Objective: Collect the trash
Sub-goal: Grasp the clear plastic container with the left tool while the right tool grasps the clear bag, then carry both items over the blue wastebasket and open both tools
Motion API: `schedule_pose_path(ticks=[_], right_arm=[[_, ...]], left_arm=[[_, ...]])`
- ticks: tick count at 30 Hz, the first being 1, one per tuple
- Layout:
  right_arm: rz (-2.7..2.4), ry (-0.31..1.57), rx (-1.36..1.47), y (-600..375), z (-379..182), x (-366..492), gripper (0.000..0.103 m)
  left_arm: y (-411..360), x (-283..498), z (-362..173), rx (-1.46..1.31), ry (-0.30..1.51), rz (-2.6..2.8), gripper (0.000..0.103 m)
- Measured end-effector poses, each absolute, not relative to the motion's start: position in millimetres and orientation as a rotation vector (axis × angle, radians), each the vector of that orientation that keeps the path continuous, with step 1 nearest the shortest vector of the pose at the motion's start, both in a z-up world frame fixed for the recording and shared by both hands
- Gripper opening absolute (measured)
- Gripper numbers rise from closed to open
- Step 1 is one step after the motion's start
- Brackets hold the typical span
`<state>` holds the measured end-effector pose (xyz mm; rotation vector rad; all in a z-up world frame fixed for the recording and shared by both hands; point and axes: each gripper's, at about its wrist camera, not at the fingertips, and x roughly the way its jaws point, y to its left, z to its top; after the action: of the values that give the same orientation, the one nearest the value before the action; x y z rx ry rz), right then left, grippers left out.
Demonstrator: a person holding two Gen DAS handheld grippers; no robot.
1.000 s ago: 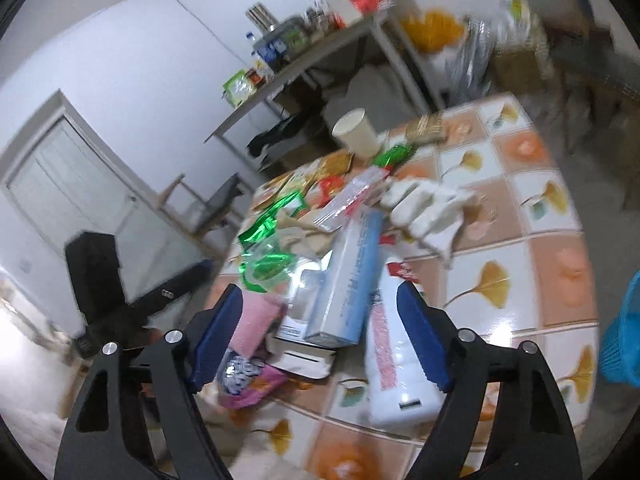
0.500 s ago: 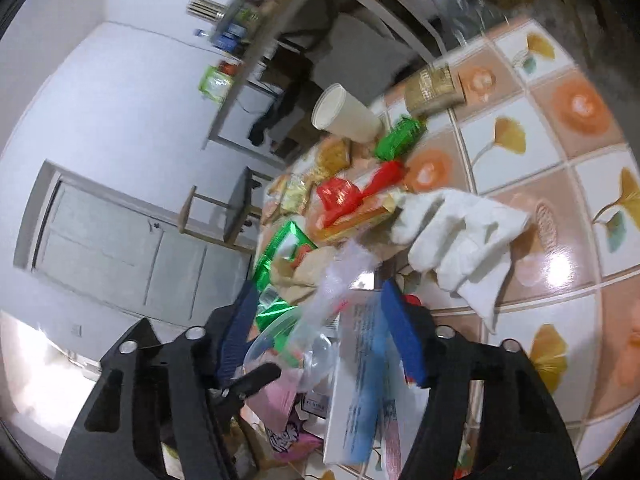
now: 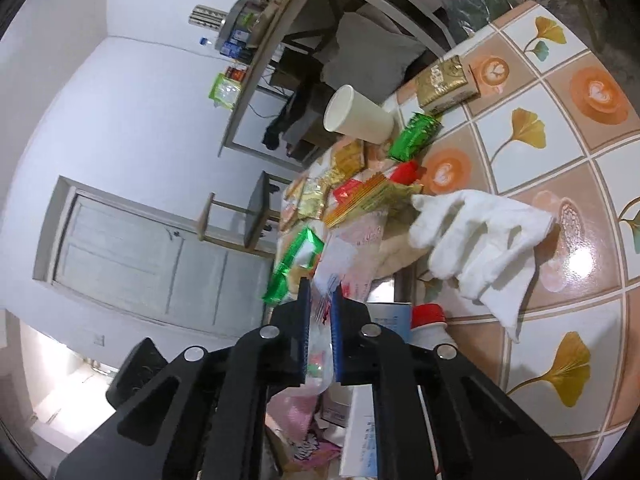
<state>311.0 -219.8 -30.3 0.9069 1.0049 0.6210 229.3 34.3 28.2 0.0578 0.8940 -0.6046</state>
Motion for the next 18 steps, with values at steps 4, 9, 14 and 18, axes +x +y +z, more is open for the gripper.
schedule_pose_path(ticks=[4, 9, 14, 18], right_arm=[[0.653, 0.966, 0.927, -225, -15, 301, 0.007], [0.698, 0.917, 0.941, -236, 7, 282, 0.006], [0.686, 0.814, 0.922, -270, 35, 240, 0.006], [0.599, 0.725, 0.900, -318, 51, 194, 0.006]], left_arm=[[40, 222, 43, 0.021, 0.870, -0.611, 0.005], [45, 206, 71, -0.036, 0.833, -0.636, 0.005], [27, 190, 95, -0.084, 0.807, -0.700, 0.005], [-15, 182, 103, -0.074, 0.816, -0.776, 0.005]])
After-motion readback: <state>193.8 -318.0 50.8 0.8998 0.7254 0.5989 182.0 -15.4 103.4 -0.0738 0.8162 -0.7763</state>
